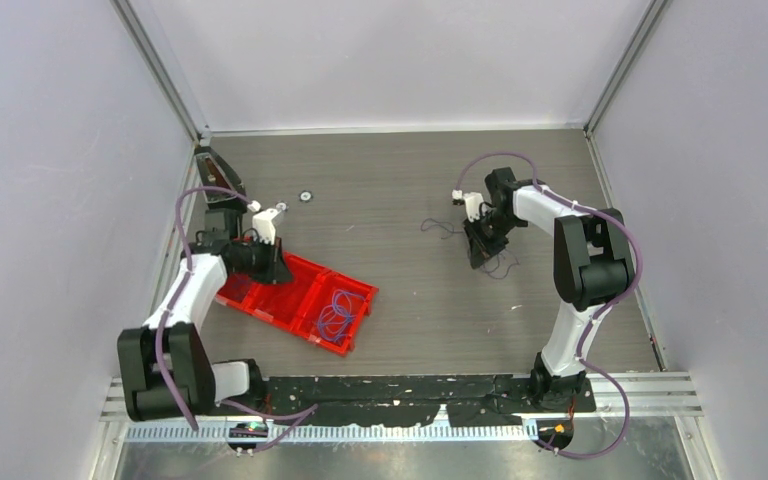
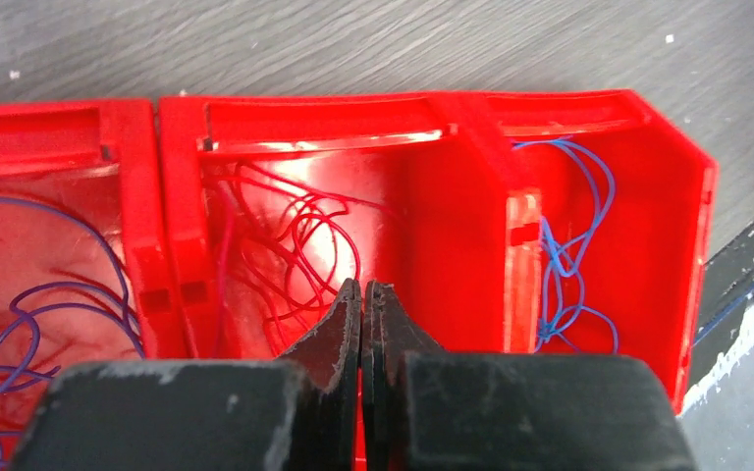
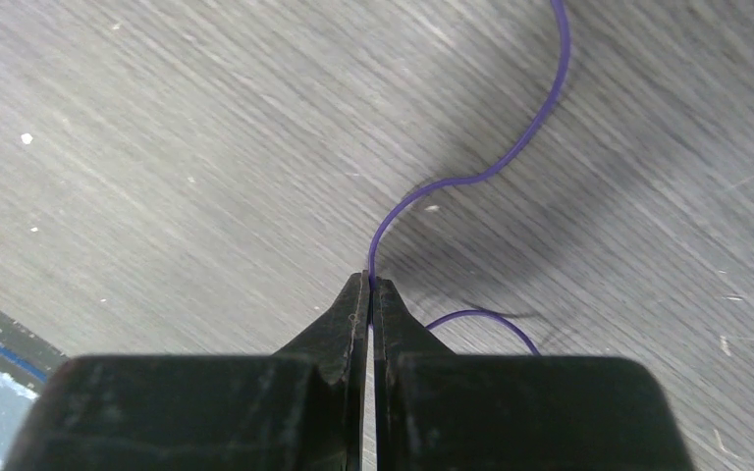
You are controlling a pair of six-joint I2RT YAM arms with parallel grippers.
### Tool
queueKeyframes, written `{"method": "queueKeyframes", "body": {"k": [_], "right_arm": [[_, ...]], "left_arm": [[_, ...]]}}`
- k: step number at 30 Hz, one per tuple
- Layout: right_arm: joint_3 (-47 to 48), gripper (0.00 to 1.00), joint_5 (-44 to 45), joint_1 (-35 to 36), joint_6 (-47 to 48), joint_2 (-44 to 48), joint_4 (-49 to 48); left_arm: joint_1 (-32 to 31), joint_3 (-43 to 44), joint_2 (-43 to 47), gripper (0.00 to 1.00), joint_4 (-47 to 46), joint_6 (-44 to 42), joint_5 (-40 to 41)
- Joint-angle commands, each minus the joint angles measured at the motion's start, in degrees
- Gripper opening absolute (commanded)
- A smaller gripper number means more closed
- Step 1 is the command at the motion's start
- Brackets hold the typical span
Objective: Untangle the cables
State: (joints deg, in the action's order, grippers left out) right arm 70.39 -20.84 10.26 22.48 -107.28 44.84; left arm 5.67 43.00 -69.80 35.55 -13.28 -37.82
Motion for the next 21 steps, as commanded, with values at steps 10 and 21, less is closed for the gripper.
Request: {"method": "queueKeyframes", "body": {"k": [10,21], "right_arm": [[2.9,0.06,-16.3,-0.2,8.0,12.3,9.2],[13.7,0.05,-30.3,2.6,3.3,22.1,2.1]], "left_arm": [[-0.2,9.6,8.1,0.76,12.3,-9.3,-10.8],[-9.9,10.7,20.1,1.00,-18.7,4.5,-16.5]]}}
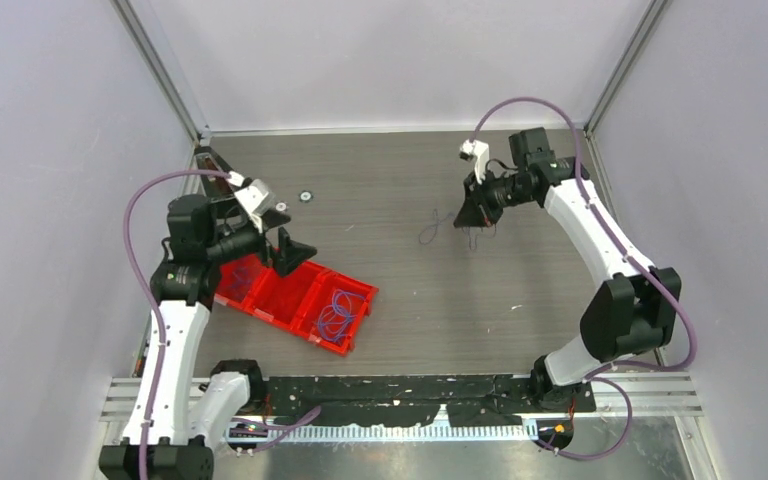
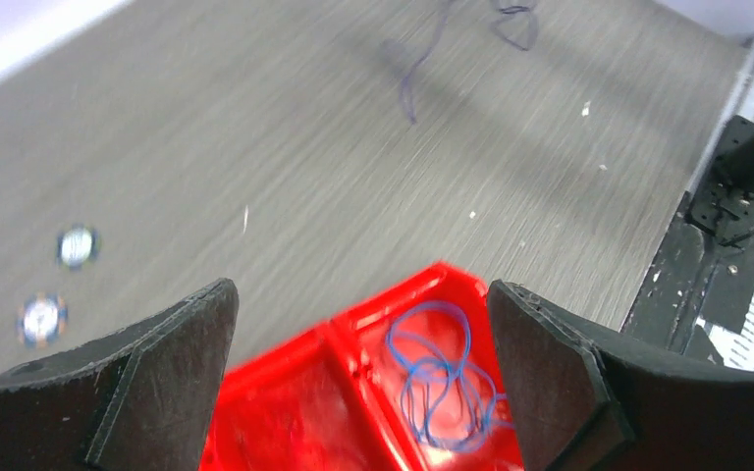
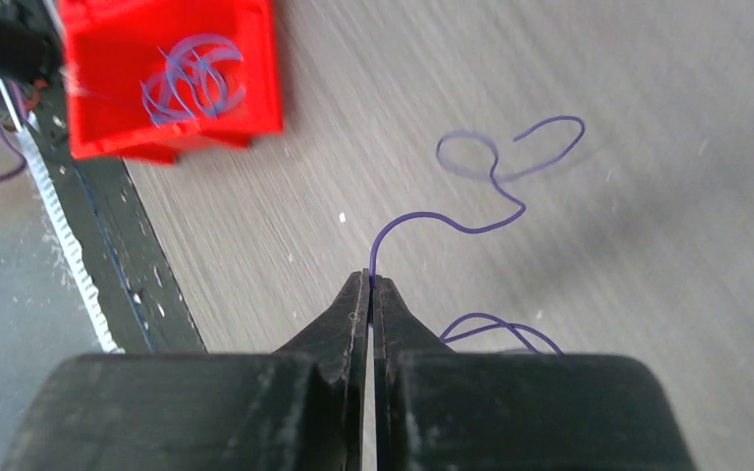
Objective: Untangle the cables
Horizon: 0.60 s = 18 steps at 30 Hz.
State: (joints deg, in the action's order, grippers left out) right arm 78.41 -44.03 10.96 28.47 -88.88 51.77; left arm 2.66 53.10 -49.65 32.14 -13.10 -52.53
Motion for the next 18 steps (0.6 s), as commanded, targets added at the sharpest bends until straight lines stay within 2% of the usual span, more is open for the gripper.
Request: {"method": "queueKeyframes", "body": {"k": [1,5,10,15,18], "right_arm": [[7.2,0.06,-8.3,2.8,-4.2,3.8,-5.4],[8.3,0.05,-10.0,6.2,-9.1,6.2,-10.8],[5.7,0.05,-9.5,10.8,-15.4,11.8,-22.9],[1.0,0.05,-7.9,13.7,-24.9,16.7,-37.6],[1.2,0.05,-7.4,15.7,-26.5,17.4,-39.4]], "left_arm": [[-9.4,1.0,-0.3,1.00,-17.3,4.1,-0.3],[-17.3,2.2,-3.1,0.99,-27.6,7.6,3.4],[-25.7,3.3,-7.5,1.00,-36.7,9.4,8.9],[-31.6,3.1,-10.6,1.00,-43.1,11.1,10.2],[-33.7,1.7,-10.5,1.00,-48.0,11.7,12.0]]}}
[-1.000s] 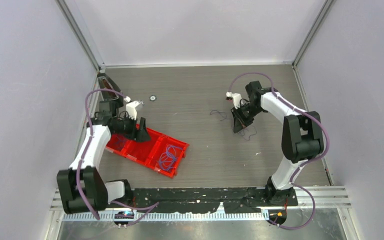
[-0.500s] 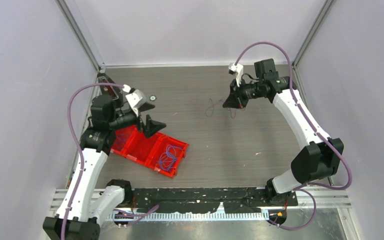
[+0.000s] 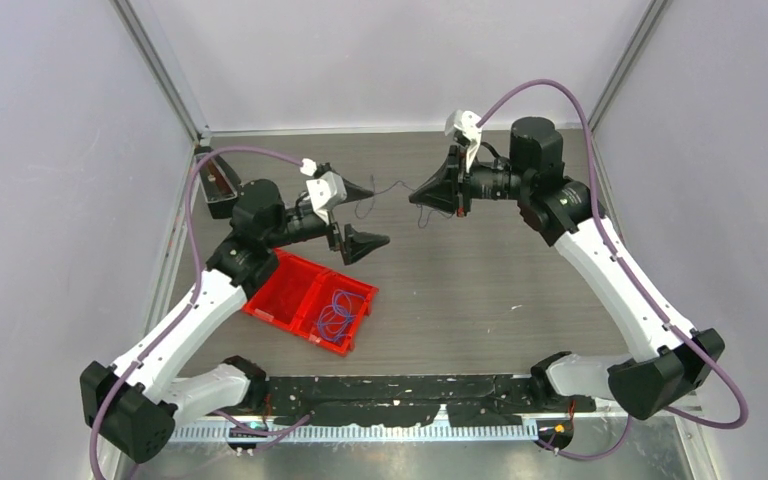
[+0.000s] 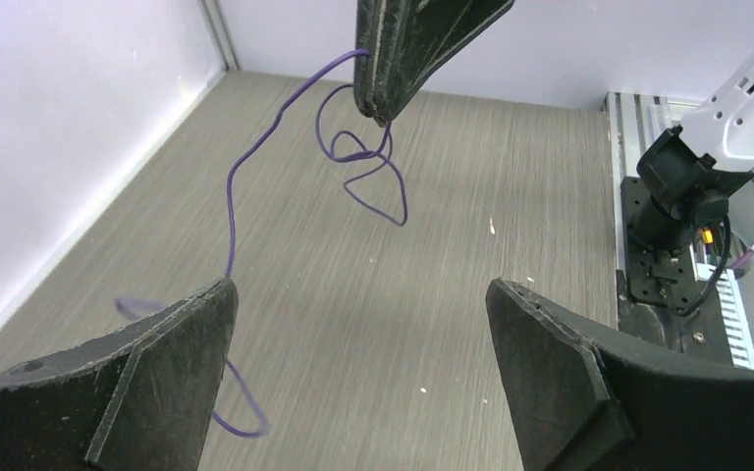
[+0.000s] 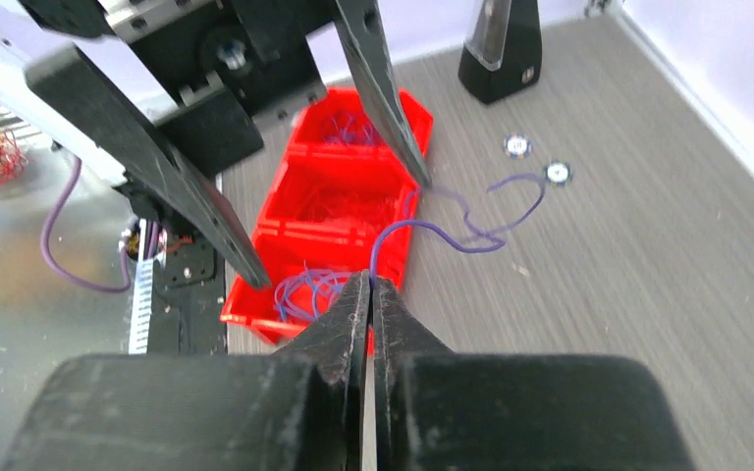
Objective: Untangle the cables
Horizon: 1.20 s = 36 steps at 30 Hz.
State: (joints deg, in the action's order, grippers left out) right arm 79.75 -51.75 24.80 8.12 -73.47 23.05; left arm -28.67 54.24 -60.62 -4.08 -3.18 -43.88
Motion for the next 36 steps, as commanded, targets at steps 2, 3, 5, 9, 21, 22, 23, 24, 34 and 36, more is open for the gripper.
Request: {"method": "queueKeyframes", "body": {"k": [2,3,5,9,21,22,23,24,34,36], "right_arm": [[0.1,0.05,0.7,2.8,-6.2,2.2,-10.6],[0.1,0.05,0.7,3.0,-6.2,2.4,-10.6],[0.0,0.05,0.8,3.6,-6.0,2.7,-10.4],[-0.8,0.05,1.0,5.0,-6.1,3.2,-11.0],[-1.8,0.05,2.5,9.3,-10.6,4.9,-17.1],[-1.9,0.05,2.5,9.3,-10.7,5.1,-17.3],[-2.3,0.05,2.7,9.3,-10.7,5.2,-17.3],[-2.4,0.05,2.7,9.3,-10.7,5.5,-17.3],[-3.1,0.05,1.9,9.3,-12.6,5.6,-18.9],[-3.4,0.05,2.0,9.3,-13.0,5.6,-19.1]], "left_arm": [[-3.7,-0.5,0.8,1.00,-14.6,0.6,4.8],[-4.4,-0.8,0.9,1.00,-15.3,-0.3,5.7],[-5.9,-1.4,1.0,1.00,-16.7,-2.1,8.3],[-10.5,-2.1,0.7,1.00,-16.9,-8.8,14.7],[-18.7,-2.5,-1.1,0.79,-16.6,-6.4,26.7],[-18.7,-2.9,-0.7,0.74,-16.4,-6.0,27.0],[-18.7,-3.4,-0.4,0.68,-16.2,-5.6,27.3],[-18.7,-4.0,0.1,0.62,-16.3,-5.5,27.6],[-18.7,-7.5,4.1,0.06,-17.5,-5.2,27.6],[-18.7,-7.5,4.6,0.04,-17.9,-4.4,27.0]]}}
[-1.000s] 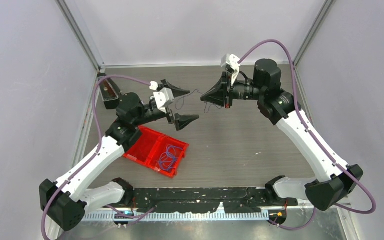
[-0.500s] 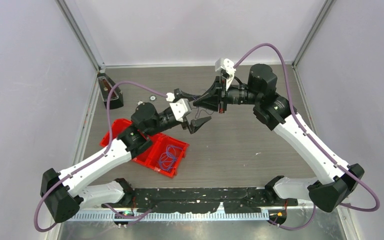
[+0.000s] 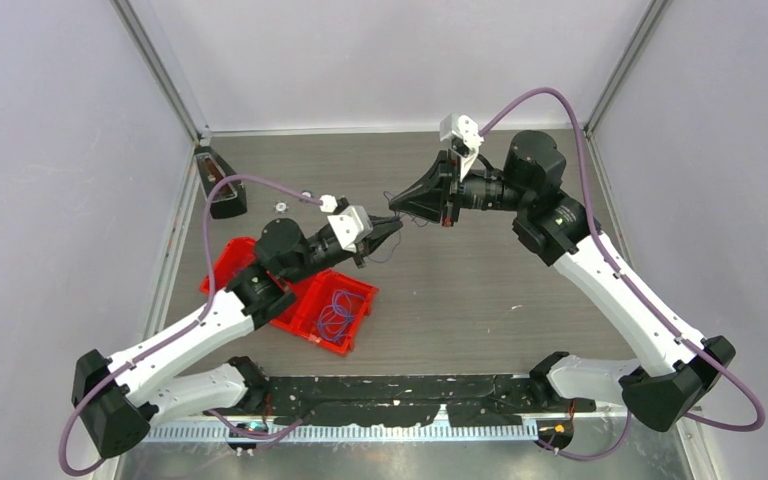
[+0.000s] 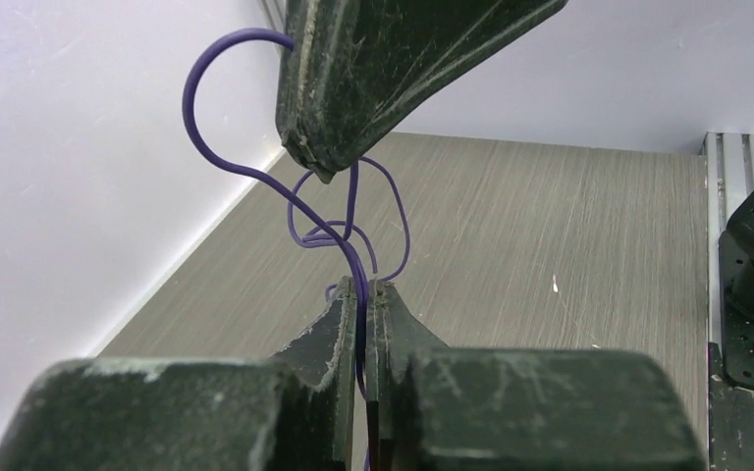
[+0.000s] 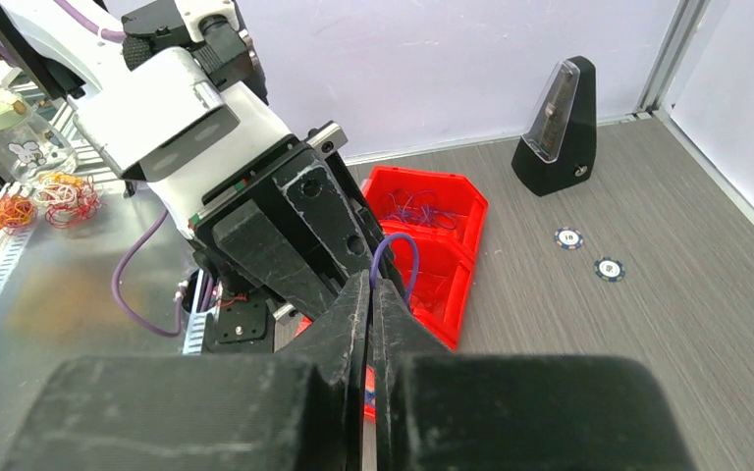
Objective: Untangle the cables
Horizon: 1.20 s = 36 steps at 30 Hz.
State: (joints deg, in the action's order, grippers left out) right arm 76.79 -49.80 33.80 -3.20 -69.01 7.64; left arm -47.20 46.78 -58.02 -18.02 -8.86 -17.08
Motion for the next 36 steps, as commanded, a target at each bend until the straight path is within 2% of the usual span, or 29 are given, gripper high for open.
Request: {"method": "queueKeyframes", "body": {"k": [1,2,7,13,17,22,24,25,26,27,28,29,31,33,36], "right_arm": [[-0.7,0.05,0.1,0.3,-2.0,1.2,-4.1],[-0.8,0.05,0.2,0.3,-2.4,1.1,-4.4],[-2.1,0.05,3.3,-0.5,-2.8,1.2,-3.7],[-5.0,0.05,5.2,-6.8,-2.6,-1.0,2.9],[-9.2,0.06,2.7,-5.8,-0.3,-2.0,3.3],[-8.0,0.07,-0.2,-3.1,1.6,-3.1,3.4],[-7.3,0.24,-1.2,-2.9,2.5,-3.1,5.2],[-6.9,0.38,-1.4,-2.9,4.6,-3.0,6.3],[-6.2,0.43,-1.1,-2.9,5.8,-2.8,9.7],[-6.0,0.57,0.4,-2.9,8.3,-2.6,11.4],[-5.9,0.64,1.3,-2.9,9.4,-1.9,14.3],[-6.0,0.76,2.8,-3.3,11.0,-1.6,15.4],[-6.5,0.90,4.5,-4.1,12.6,-0.4,17.8],[-7.5,0.97,5.7,-4.4,14.2,1.5,19.6],[-8.3,0.97,8.4,-4.9,16.6,2.9,22.0]], "left_arm": [[-0.2,0.0,2.1,0.03,-4.0,1.6,-0.2],[-0.2,0.1,2.3,0.00,-4.1,1.9,-0.6],[0.3,0.7,4.3,0.00,-3.3,2.2,-2.0],[3.4,1.4,11.2,0.00,2.9,5.7,-6.4],[3.4,3.7,10.2,0.00,2.3,8.3,-8.6],[4.8,5.4,9.2,0.00,4.2,11.8,-8.0],[7.2,5.1,9.7,0.00,6.6,14.5,-9.1],[8.9,4.6,10.3,0.00,8.2,16.1,-10.2],[10.6,3.9,11.0,0.00,10.0,17.2,-11.8],[12.3,2.9,12.0,0.00,12.4,17.7,-13.6],[13.9,1.4,13.9,0.00,16.0,17.3,-15.5],[15.2,0.0,15.4,0.00,19.3,16.2,-17.4],[16.3,-1.4,18.3,0.00,27.7,12.5,-18.4],[16.8,-1.5,19.9,0.00,37.5,8.3,-18.1],[17.0,-0.9,20.6,0.00,48.4,5.1,-14.6]]}}
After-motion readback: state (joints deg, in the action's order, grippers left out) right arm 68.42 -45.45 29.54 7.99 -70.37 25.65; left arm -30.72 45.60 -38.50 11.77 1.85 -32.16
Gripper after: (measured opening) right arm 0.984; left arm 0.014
